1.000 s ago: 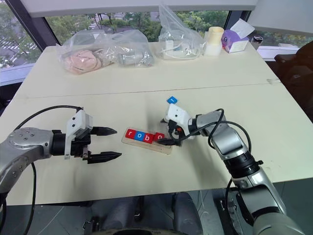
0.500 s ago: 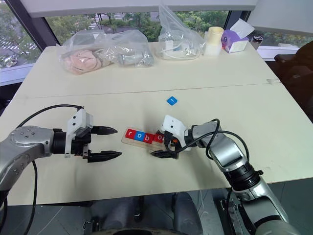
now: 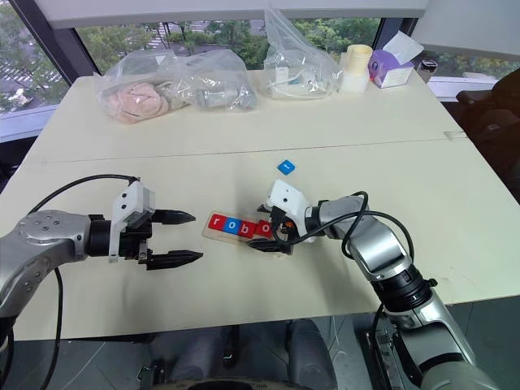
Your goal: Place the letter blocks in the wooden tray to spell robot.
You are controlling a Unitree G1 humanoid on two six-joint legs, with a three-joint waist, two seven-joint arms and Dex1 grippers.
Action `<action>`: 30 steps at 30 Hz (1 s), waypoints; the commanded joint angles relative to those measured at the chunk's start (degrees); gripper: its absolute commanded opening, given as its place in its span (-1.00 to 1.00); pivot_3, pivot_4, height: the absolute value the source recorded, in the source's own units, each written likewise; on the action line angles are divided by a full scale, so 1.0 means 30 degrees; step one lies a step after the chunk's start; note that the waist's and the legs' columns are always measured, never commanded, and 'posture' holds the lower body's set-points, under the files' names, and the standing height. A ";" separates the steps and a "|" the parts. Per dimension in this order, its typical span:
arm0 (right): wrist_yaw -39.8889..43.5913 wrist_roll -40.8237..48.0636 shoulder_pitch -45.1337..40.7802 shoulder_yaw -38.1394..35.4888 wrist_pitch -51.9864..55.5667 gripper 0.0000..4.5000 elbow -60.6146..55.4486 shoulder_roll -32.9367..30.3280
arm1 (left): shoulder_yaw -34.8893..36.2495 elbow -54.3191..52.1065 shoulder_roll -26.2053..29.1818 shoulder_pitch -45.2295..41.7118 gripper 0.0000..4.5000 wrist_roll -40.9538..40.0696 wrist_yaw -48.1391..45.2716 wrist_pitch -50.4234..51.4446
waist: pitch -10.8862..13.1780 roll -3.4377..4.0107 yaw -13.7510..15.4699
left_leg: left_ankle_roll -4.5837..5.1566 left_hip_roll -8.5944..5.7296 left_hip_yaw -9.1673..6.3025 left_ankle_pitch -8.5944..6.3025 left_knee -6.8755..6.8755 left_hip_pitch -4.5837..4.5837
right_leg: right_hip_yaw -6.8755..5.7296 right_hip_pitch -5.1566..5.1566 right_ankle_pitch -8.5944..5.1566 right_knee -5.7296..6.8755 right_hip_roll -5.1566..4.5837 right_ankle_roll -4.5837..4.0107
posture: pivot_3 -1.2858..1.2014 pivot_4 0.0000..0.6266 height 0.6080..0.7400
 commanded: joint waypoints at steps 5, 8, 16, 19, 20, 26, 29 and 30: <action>-0.0003 0.0029 0.0425 0.0037 -0.0425 0.97 0.0465 -0.0360 | -0.0126 -0.0315 -0.0181 -0.0184 1.00 0.0150 0.0071 -0.0249 | 0.0000 0.0000 -0.0026 | 0.0000 0.0000 0.0000 0.0000 0.0000 0.0000 | 0.0000 0.0000 0.0000 0.0000 0.0000 0.0000 | 0.03 -0.52 1.00; 0.0090 -0.0414 0.0716 0.0375 -0.1150 0.97 0.0935 -0.0600 | -0.0265 -0.0268 -0.0181 -0.0198 1.00 0.0362 0.0024 -0.0353 | 0.0000 0.0000 -0.0015 | 0.0000 -0.0001 0.0001 0.0000 0.0000 0.0001 | 0.0000 0.0000 0.0000 0.0000 0.0001 0.0000 | 0.03 -0.52 1.00; 0.0238 0.0332 0.0906 0.0404 -0.0498 0.97 -0.0080 -0.0464 | -0.0283 -0.0192 -0.0144 -0.0229 1.00 0.0431 0.0018 -0.0415 | 0.0000 0.0000 -0.0024 | 0.0001 0.0001 0.0000 0.0000 0.0000 0.0000 | 0.0000 0.0000 0.0000 0.0001 0.0001 0.0000 | 0.03 -0.52 1.00; 0.0099 0.0438 0.0941 0.0410 -0.0328 0.97 -0.0228 -0.0337 | -0.0286 -0.0141 -0.0152 -0.0245 1.00 0.0502 0.0004 -0.0509 | 0.0000 0.0000 -0.0023 | 0.0000 0.0001 0.0000 0.0000 0.0000 0.0000 | -0.0001 0.0000 0.0000 0.0000 0.0001 0.0000 | 0.03 -0.52 1.00; 0.0071 0.0495 0.0930 0.0379 -0.0243 0.97 -0.0309 -0.0297 | -0.0296 -0.0121 -0.0146 -0.0250 1.00 0.0543 -0.0003 -0.0542 | 0.0000 0.0000 -0.0023 | 0.0000 0.0001 0.0000 0.0000 0.0000 0.0001 | 0.0000 0.0000 0.0000 0.0001 0.0001 0.0000 | 0.03 -0.52 1.00; 0.0051 0.0853 0.1147 0.0368 0.0256 0.97 -0.1092 -0.0458 | -0.0362 -0.0144 -0.0230 -0.0243 1.00 0.0614 0.0012 -0.0605 | -0.0001 -0.0001 -0.0010 | 0.0000 0.0001 0.0000 0.0000 0.0001 0.0000 | 0.0000 0.0000 0.0000 0.0000 0.0000 0.0000 | 0.03 -0.52 1.00; 0.0028 0.0978 0.1516 0.0576 0.0482 0.97 -0.1428 -0.0528 | -0.0449 -0.0025 -0.0321 -0.0321 1.00 0.0704 -0.0005 -0.0690 | 0.0000 -0.0001 0.0002 | 0.0000 0.0001 0.0000 0.0000 0.0001 0.0000 | 0.0000 0.0000 0.0000 0.0000 0.0000 0.0000 | 0.03 -0.52 1.00; -0.0009 0.0995 0.1604 0.0602 0.0525 0.97 -0.1511 -0.0543 | -0.0462 -0.0017 -0.0348 -0.0331 1.00 0.0721 0.0002 -0.0702 | 0.0000 -0.0001 -0.0005 | 0.0000 0.0002 0.0000 0.0000 0.0001 -0.0001 | 0.0000 0.0000 0.0000 0.0000 0.0000 0.0000 | 0.03 -0.52 1.00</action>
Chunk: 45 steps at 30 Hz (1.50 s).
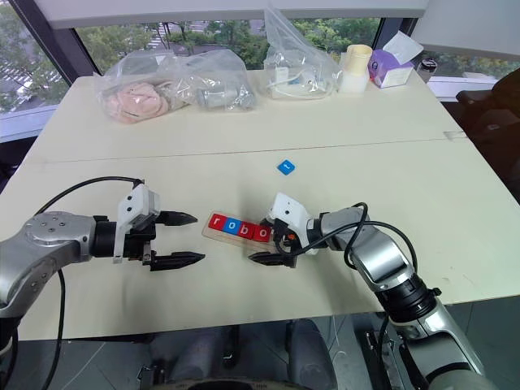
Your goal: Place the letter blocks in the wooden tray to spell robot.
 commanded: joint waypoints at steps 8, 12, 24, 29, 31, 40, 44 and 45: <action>-0.1211 0.0308 0.0192 -0.0533 0.0798 0.97 -0.1457 -0.0008 | 0.0136 -0.0229 -0.0195 -0.0192 1.00 0.0085 -0.0001 -0.0353 | -0.0002 -0.0003 -0.0008 | 0.0000 0.0000 -0.0001 0.0000 0.0000 0.0001 | 0.0000 0.0001 0.0000 0.0000 -0.0001 -0.0001 | 0.03 -0.52 1.00; -0.3542 0.0055 -0.0747 -0.2071 0.0217 0.97 -0.0370 0.1214 | 0.0177 -0.0318 -0.0317 -0.0230 1.00 -0.0016 0.0071 -0.0269 | -0.0003 -0.0004 -0.0007 | 0.0000 0.0000 -0.0001 0.0000 0.0002 -0.0001 | 0.0000 0.0001 0.0000 0.0000 -0.0002 -0.0001 | 0.03 -0.52 1.00; -0.9654 -0.2057 -0.6052 -0.4399 -0.1460 0.97 1.0442 0.4825 | 0.1767 0.3925 -0.3101 -0.3782 1.00 0.1287 0.2982 -0.2378 | -0.0014 -0.0024 -0.0087 | 0.0003 -0.0030 0.0004 0.0004 -0.0008 0.0008 | -0.0001 0.0013 0.0016 0.0001 0.0008 0.0022 | 0.03 -0.52 1.00; -1.0174 -0.3483 -0.8167 -0.4024 -0.4818 0.97 1.6577 0.5626 | 0.1610 0.3456 -0.3620 -0.3420 1.00 0.1403 0.3366 -0.2370 | -0.0012 -0.0022 -0.0241 | 0.0005 -0.0027 0.0011 0.0003 -0.0017 0.0004 | 0.0003 -0.0005 0.0047 0.0018 0.0010 0.0073 | 0.03 -0.52 1.00; -1.0401 -0.3951 -0.8922 -0.3972 -0.5971 0.87 1.8722 0.5960 | 0.1612 0.3133 -0.3788 -0.3138 1.00 0.1347 0.3575 -0.2262 | -0.0012 -0.0022 -0.0272 | 0.0005 -0.0024 0.0010 0.0004 -0.0015 0.0042 | 0.0004 0.0013 0.0046 0.0045 0.0012 0.0071 | 0.03 -0.52 1.00; -1.0161 -0.4557 -0.9423 -0.4233 -0.7833 -0.47 2.0376 0.6460 | 0.1590 0.2326 -0.3644 -0.1969 1.00 0.1339 0.3682 -0.2108 | -0.0013 -0.0022 -0.0192 | 0.0004 -0.0022 0.0005 0.0004 -0.0011 0.0068 | 0.0009 0.0035 0.0028 0.0064 0.0013 0.0042 | 0.03 -0.52 1.00; -1.3543 -0.4101 -0.8471 -0.6397 -0.7140 -0.47 1.7011 0.6334 | 0.0804 0.1720 -0.3708 -0.2008 1.00 0.1726 0.3737 -0.2175 | -0.0009 -0.0015 -0.0062 | 0.0004 -0.0022 0.0002 0.0004 -0.0016 0.0067 | 0.0010 0.0032 0.0027 0.0075 0.0010 0.0041 | 0.03 -0.52 1.00; -1.4319 -0.3967 -0.7620 -0.7016 -0.6009 -0.47 1.4740 0.6276 | 0.0665 0.1551 -0.3893 -0.2083 1.00 0.1743 0.3907 -0.2126 | -0.0009 -0.0015 -0.0003 | 0.0003 -0.0025 0.0000 0.0004 -0.0015 0.0059 | 0.0010 0.0026 0.0027 0.0079 0.0005 0.0041 | 0.03 -0.52 1.00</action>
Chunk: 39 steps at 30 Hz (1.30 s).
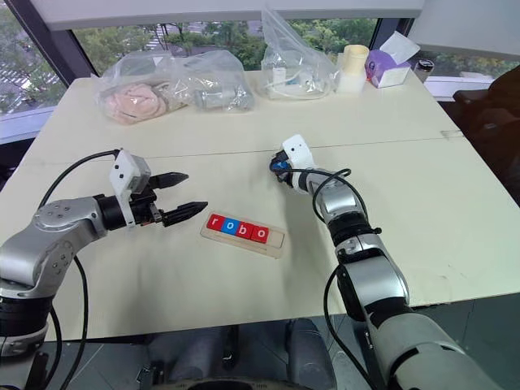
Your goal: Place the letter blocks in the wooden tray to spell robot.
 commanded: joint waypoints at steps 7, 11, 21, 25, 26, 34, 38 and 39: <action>-0.6217 0.1656 0.9135 -0.3960 1.3830 -0.47 -2.1909 0.2735 | -0.2035 -0.1144 -0.1606 -0.1091 1.00 0.0907 0.0685 -0.0431 | -0.0014 -0.0001 0.0056 | 0.0000 -0.0003 -0.0026 0.0000 0.0016 -0.0041 | -0.0001 -0.0040 -0.0009 0.0059 -0.0008 -0.0005 | 0.03 -0.52 1.00; -0.7392 0.1242 1.1302 -0.4093 1.8766 -0.47 -2.7029 0.3817 | -0.2455 -0.0216 -0.1461 -0.1776 1.00 0.1244 -0.0251 -0.0862 | -0.0004 0.0022 -0.0089 | 0.0000 0.0009 -0.0011 -0.0001 -0.0002 0.0020 | 0.0000 -0.0043 -0.0045 0.0104 0.0003 -0.0044 | 0.03 -0.52 1.00; -0.7184 0.1609 1.2716 -0.3999 2.1766 0.60 -2.8164 0.5223 | -0.3006 0.0802 -0.1886 -0.2324 1.00 0.1809 -0.1127 -0.1337 | -0.0013 0.0016 0.0000 | -0.0003 0.0030 -0.0015 -0.0004 -0.0002 0.0003 | -0.0006 -0.0037 -0.0081 0.0057 0.0000 -0.0074 | 0.03 -0.52 1.00; -0.6018 0.2490 1.1319 -0.5929 2.3250 0.98 -2.8288 0.5486 | -0.2867 0.0728 -0.1633 -0.2093 1.00 0.1812 -0.1384 -0.1256 | -0.0015 0.0013 0.0017 | -0.0004 0.0040 -0.0019 -0.0004 -0.0002 0.0001 | -0.0010 -0.0035 -0.0081 0.0049 -0.0001 -0.0074 | 0.03 -0.52 1.00; -0.5112 0.3013 1.0858 -0.6196 2.2774 0.98 -2.8334 0.4329 | -0.2711 0.0612 -0.1426 -0.2000 1.00 0.1610 -0.1584 -0.1045 | -0.0013 0.0015 0.0014 | -0.0004 0.0045 -0.0020 -0.0004 0.0000 -0.0002 | -0.0010 -0.0034 -0.0080 0.0046 -0.0001 -0.0074 | 0.03 -0.52 1.00; 0.9822 0.6019 1.3548 -0.4663 0.9037 0.98 -2.4483 -0.9414 | -0.2169 -0.0569 0.1422 -0.1195 1.00 -0.0702 -0.5177 0.0377 | 0.0002 0.0012 0.0001 | 0.0051 0.0021 0.0001 -0.0037 -0.0028 -0.0079 | -0.0025 -0.0030 -0.0081 -0.0147 -0.0012 -0.0059 | 0.03 -0.52 1.00; 1.4792 0.4606 1.4298 -0.2951 0.1578 0.98 -1.9064 -1.2580 | -0.2523 -0.1204 0.3135 -0.1178 1.00 -0.0849 -0.7029 0.0300 | 0.0011 0.0015 -0.0070 | 0.0092 0.0034 0.0029 -0.0062 -0.0006 -0.0071 | -0.0022 -0.0017 -0.0080 -0.0163 0.0008 -0.0053 | 0.03 -0.52 1.00; 1.5431 0.4499 1.3904 -0.2617 0.0550 0.98 -1.7876 -1.2824 | -0.2699 -0.1294 0.3454 -0.1183 1.00 -0.0597 -0.7298 0.0089 | 0.0011 0.0015 -0.0091 | 0.0092 0.0036 0.0040 -0.0062 -0.0001 -0.0071 | -0.0016 -0.0018 -0.0078 -0.0163 0.0005 -0.0050 | 0.03 -0.52 1.00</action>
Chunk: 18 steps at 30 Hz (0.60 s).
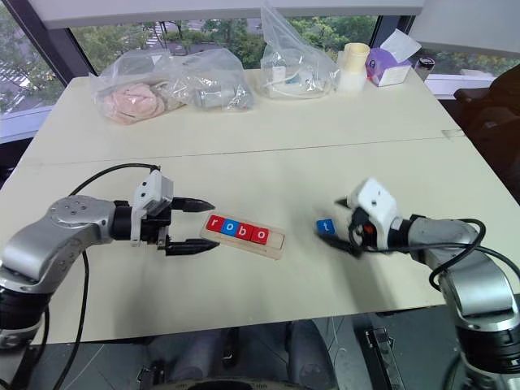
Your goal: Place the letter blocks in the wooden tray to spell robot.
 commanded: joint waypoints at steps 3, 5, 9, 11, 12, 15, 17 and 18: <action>0.3499 -0.0628 -0.2790 0.1403 -0.5991 0.98 0.5795 -0.0532 | -0.0045 -0.1095 0.1309 -0.0074 1.00 -0.0009 -0.1346 -0.0321 | 0.0001 -0.0002 -0.0038 | -0.0001 0.0009 0.0016 0.0001 0.0034 0.0015 | 0.0003 0.0005 0.0002 0.0008 0.0000 0.0034 | 0.03 -0.52 1.00; 0.4174 -0.1218 -0.4314 0.2261 -0.7620 0.98 0.8077 -0.0208 | 0.0209 -0.1677 0.1537 -0.0008 1.00 -0.0423 -0.1327 0.0082 | 0.0006 -0.0009 -0.0024 | -0.0002 0.0018 0.0023 0.0001 0.0041 0.0027 | 0.0003 0.0020 0.0004 0.0008 -0.0002 0.0033 | 0.03 -0.52 1.00; 0.5079 -0.2063 -0.6683 0.3588 -0.9132 0.98 1.1616 0.0468 | 0.0124 -0.2299 0.1855 0.0950 1.00 -0.0116 -0.0949 0.0321 | 0.0013 -0.0008 0.0056 | -0.0002 0.0025 0.0020 0.0001 0.0016 0.0012 | 0.0002 0.0006 0.0035 0.0002 0.0005 -0.0017 | 0.03 -0.52 1.00; 0.5561 -0.2225 -0.7122 0.3922 -0.9703 0.98 1.2445 0.0597 | 0.0187 -0.2389 0.1777 0.1353 1.00 -0.0042 -0.0637 0.0312 | 0.0014 -0.0010 0.0157 | -0.0001 0.0015 0.0023 0.0002 0.0006 0.0004 | 0.0002 -0.0002 0.0030 0.0004 -0.0002 -0.0005 | 0.03 -0.52 1.00; 0.5861 -0.2231 -0.7194 0.4064 -0.9920 0.98 1.2697 0.0623 | 0.0272 -0.2473 0.1671 0.1443 1.00 -0.0163 -0.0441 0.0427 | 0.0014 -0.0010 0.0190 | -0.0001 0.0013 0.0022 0.0002 0.0007 0.0000 | 0.0001 -0.0002 0.0028 0.0005 -0.0003 0.0000 | 0.03 -0.52 1.00; 0.6561 -0.2654 -0.7256 0.4601 -1.0939 0.98 1.3395 0.0557 | 0.0486 -0.2690 0.1531 0.1589 1.00 -0.0493 -0.0051 0.0685 | 0.0015 -0.0011 0.0178 | -0.0002 0.0007 0.0023 0.0002 0.0031 -0.0008 | 0.0001 0.0004 0.0031 0.0010 -0.0012 0.0002 | 0.03 -0.52 1.00; 0.6721 -0.2996 -0.7520 0.4887 -1.1728 0.88 1.4217 0.0766 | 0.0534 -0.2744 0.1556 0.1635 1.00 -0.0567 0.0064 0.0744 | 0.0014 -0.0012 0.0112 | -0.0003 0.0006 0.0026 0.0003 0.0054 0.0001 | 0.0002 0.0020 0.0042 0.0011 -0.0015 0.0013 | 0.03 -0.52 1.00; 0.6710 -0.3069 -0.7743 0.4941 -1.2130 0.76 1.4680 0.0982 | 0.0526 -0.2715 0.1588 0.1636 1.00 -0.0535 0.0115 0.0727 | 0.0014 -0.0012 0.0101 | -0.0004 0.0006 0.0027 0.0003 0.0060 0.0002 | 0.0002 0.0021 0.0046 0.0013 -0.0015 0.0013 | 0.03 -0.52 1.00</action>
